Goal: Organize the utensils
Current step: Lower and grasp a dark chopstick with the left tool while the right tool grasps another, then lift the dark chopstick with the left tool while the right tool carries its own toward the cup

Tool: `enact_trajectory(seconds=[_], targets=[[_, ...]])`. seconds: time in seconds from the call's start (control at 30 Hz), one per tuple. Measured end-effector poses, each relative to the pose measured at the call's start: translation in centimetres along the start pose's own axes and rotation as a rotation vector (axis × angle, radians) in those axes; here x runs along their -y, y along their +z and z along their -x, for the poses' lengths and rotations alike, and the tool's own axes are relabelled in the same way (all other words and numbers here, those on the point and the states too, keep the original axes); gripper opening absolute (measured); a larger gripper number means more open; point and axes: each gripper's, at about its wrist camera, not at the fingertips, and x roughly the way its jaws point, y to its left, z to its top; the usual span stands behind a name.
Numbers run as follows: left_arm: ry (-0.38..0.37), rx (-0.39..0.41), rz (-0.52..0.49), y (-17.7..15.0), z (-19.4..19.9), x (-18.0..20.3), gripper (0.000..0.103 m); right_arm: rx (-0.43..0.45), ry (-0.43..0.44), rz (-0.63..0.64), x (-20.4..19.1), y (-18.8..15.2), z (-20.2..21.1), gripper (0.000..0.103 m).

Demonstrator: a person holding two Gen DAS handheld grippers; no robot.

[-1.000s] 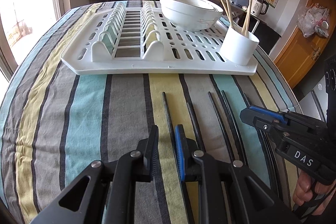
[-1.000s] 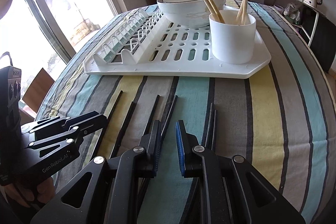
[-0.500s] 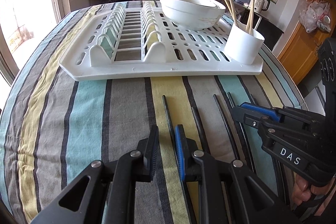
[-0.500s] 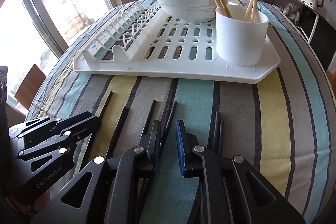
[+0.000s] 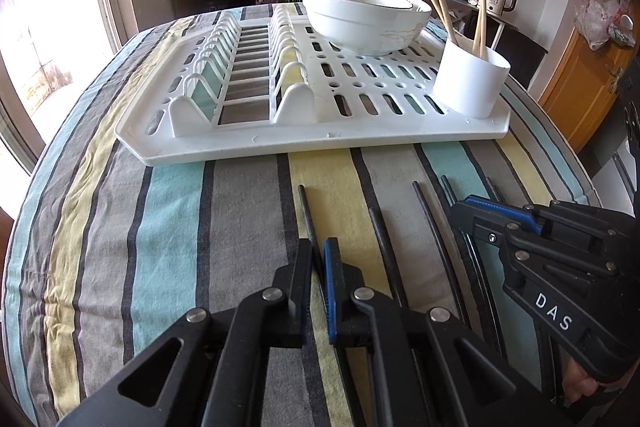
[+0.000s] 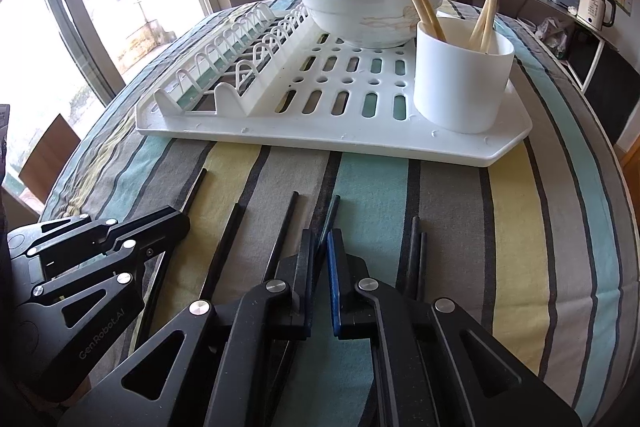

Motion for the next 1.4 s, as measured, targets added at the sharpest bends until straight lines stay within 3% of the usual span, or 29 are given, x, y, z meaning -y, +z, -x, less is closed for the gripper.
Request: enact_trajectory(seconds=[0.3,0.9,1.4], targets=[[-0.038,0.04,0.018,0.9,1.8,-0.4,0.006,0.061,0.031,-0.021,0.7,0.7,2.6,0.005],[-0.081,0.271,0.008,4.2,11.6,-0.3,0.005,0.327,0.11,-0.04,1.5,3.2,13.2,0.004],[-0.111,0.405,0.006,1.4,17.1,-0.2,0.005,0.445,0.136,0.002,1.3,-0.3,18.0,0.004]])
